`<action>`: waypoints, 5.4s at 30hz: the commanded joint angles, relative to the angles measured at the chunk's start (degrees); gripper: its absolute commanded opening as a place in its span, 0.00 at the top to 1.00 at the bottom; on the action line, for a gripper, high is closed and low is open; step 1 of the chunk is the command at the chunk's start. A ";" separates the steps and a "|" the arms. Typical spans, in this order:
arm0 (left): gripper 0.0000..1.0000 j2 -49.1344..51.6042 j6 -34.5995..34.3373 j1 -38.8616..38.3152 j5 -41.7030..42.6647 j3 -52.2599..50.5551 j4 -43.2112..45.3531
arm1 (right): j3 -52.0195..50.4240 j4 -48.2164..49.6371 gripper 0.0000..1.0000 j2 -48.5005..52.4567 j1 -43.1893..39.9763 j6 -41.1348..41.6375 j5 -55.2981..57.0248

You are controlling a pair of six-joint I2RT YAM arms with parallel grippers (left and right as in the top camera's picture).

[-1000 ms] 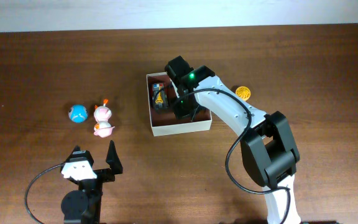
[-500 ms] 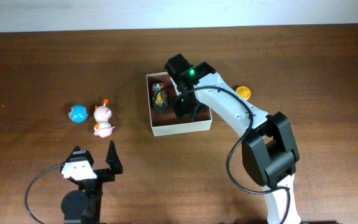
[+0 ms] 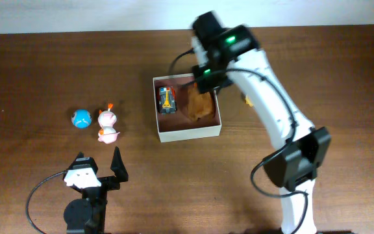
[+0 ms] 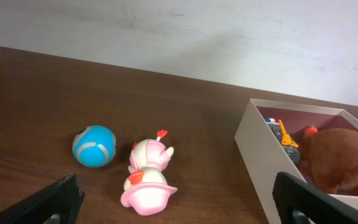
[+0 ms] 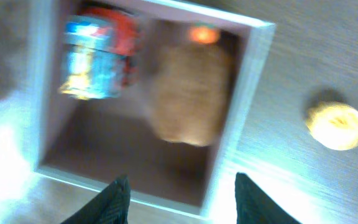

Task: Pack container
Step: 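Move right gripper right to the yellow round toy and lower, then grasp the yellow round toy and carry it left over the box, then lower the yellow toy into the box and open right gripper, then raise right gripper and retract it to the upper right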

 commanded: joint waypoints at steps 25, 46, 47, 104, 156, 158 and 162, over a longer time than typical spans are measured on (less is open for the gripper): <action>0.00 -0.44 0.94 0.35 0.63 -0.33 0.15 | -20.13 15.67 0.26 6.21 -20.63 -3.06 -0.81; 0.00 -0.44 0.94 0.35 0.63 -0.33 0.15 | -21.14 20.09 0.37 12.20 -20.65 -3.06 0.22; 0.00 -0.44 0.94 0.35 0.61 -0.33 0.15 | -21.16 20.04 0.39 12.20 -20.63 -3.06 0.72; 0.00 -0.44 0.94 0.35 0.61 -0.33 0.15 | 3.89 10.32 0.50 10.62 2.97 -5.35 -13.35; 0.00 -0.44 0.94 0.35 0.20 -0.33 0.26 | 18.32 -11.52 0.01 6.43 -27.61 5.88 6.97; 0.01 -0.44 0.94 0.35 0.20 -0.33 0.26 | 14.49 -10.51 0.01 6.43 -29.99 4.66 7.02; 0.00 -0.44 0.94 0.37 0.13 -0.33 0.37 | 7.96 -8.13 0.01 6.43 -34.42 4.74 4.00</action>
